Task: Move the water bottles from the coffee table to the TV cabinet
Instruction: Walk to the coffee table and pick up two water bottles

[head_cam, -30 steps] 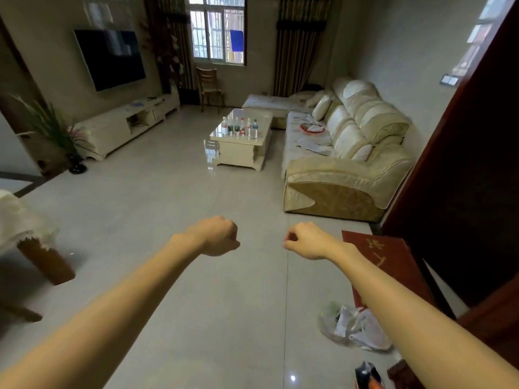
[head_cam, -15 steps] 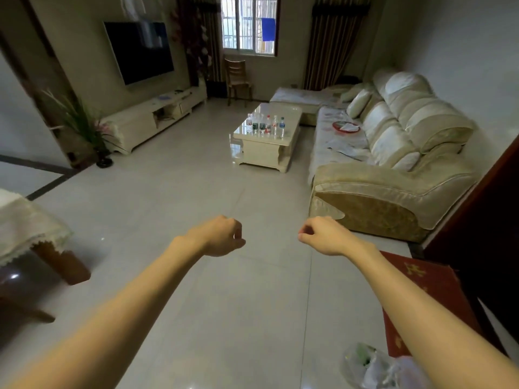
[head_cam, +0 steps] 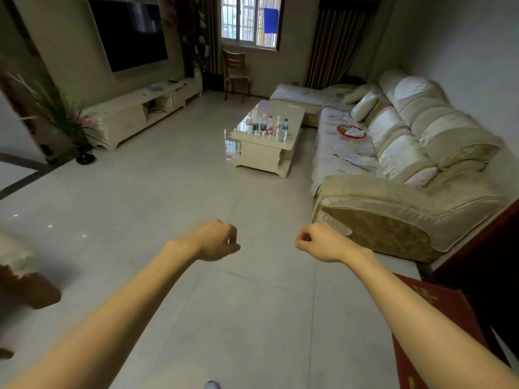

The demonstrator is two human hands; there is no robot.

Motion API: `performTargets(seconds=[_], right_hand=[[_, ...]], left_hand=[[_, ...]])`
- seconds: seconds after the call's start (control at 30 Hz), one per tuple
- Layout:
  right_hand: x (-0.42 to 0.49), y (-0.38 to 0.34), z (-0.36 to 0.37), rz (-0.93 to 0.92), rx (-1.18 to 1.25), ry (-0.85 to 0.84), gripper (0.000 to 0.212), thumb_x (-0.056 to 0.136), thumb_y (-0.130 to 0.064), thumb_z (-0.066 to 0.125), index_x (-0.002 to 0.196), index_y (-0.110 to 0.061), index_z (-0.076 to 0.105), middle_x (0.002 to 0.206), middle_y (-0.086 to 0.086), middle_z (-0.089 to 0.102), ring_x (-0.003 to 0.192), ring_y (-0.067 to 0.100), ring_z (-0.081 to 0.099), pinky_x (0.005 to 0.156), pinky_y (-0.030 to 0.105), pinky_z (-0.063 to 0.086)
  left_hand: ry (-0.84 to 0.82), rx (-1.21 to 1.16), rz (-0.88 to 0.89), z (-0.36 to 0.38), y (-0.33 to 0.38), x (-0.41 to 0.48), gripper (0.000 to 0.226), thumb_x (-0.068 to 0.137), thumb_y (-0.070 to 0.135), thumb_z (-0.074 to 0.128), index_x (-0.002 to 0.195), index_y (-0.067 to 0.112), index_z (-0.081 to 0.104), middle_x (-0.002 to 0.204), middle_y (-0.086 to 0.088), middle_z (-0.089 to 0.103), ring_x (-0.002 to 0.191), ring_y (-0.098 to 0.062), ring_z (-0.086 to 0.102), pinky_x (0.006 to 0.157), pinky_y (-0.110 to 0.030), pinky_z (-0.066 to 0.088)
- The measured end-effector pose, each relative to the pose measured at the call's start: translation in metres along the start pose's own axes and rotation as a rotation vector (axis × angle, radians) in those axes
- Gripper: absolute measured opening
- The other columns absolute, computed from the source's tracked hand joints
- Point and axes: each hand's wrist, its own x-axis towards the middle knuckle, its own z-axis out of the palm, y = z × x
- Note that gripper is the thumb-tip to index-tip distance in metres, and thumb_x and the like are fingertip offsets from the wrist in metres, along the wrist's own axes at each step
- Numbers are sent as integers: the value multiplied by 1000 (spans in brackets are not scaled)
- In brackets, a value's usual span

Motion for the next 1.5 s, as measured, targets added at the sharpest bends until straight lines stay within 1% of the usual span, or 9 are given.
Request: performTargets(seconds=[0.17,0.27,0.33,0.4,0.57,0.83,1.2,1.33,1.5], right_hand=[[94,-12,-23,36,4,5,25,89,-33,56,93,-14,71,91,5,72,87,21,64,81,41,54],[138,-23,-41,54,-16,32,31,87,-28,53,90,-2,68,83,19,67,80,32,60,76,41,52],[163,-27,-50,63,-24,48,31,86,-24,51,87,4,64,79,25,59,78,38,54,66,37,46],[185,-28,-57,72,-23,55,29,86,-24,52,85,3,63,85,26,62,84,39,57,64,39,47],[240,-11,-62,112,-5,36,27,86,-30,51,84,-9,68,85,11,69,85,30,63,77,44,53],[341,51,-75,77,41,16,33,81,-29,50,87,1,65,91,22,67,89,36,62,73,45,53],[501,154,-167,-26,27,-28,33,82,-32,50,86,-4,67,90,17,70,88,33,64,76,43,55],[544,179,-181,-17,40,-49,32,84,-32,51,88,-5,68,91,15,70,88,32,64,76,42,55],[609,197,-189,1,32,-102,32,89,-33,53,92,-5,70,94,14,71,89,29,65,80,38,54]], left_hand=[[11,0,42,-34,-60,85,31,92,43,49,106,19,63,112,-8,64,99,-27,60,79,-32,46],[7,19,51,-59,-93,129,31,92,43,49,105,19,63,112,-8,64,99,-26,60,80,-32,47],[10,33,55,-72,-109,154,31,91,43,49,105,20,63,112,-8,63,100,-27,60,77,-31,46],[7,37,70,-81,-116,177,31,91,43,49,105,20,63,112,-8,62,100,-27,60,76,-31,45],[-39,35,125,-83,-120,233,30,92,43,49,104,19,63,111,-8,64,99,-27,60,74,-30,43],[-95,50,104,-96,-123,344,30,91,43,50,103,19,64,108,-7,66,97,-25,61,79,-33,48],[-27,36,34,-164,-81,527,29,93,43,48,104,20,62,107,-6,65,97,-24,60,74,-29,43],[-104,26,-4,-165,-85,574,30,92,44,48,106,21,62,110,-5,64,99,-23,59,80,-32,47],[-148,40,-18,-167,-103,634,33,95,43,46,111,18,61,112,-5,64,101,-22,59,76,-28,41]])
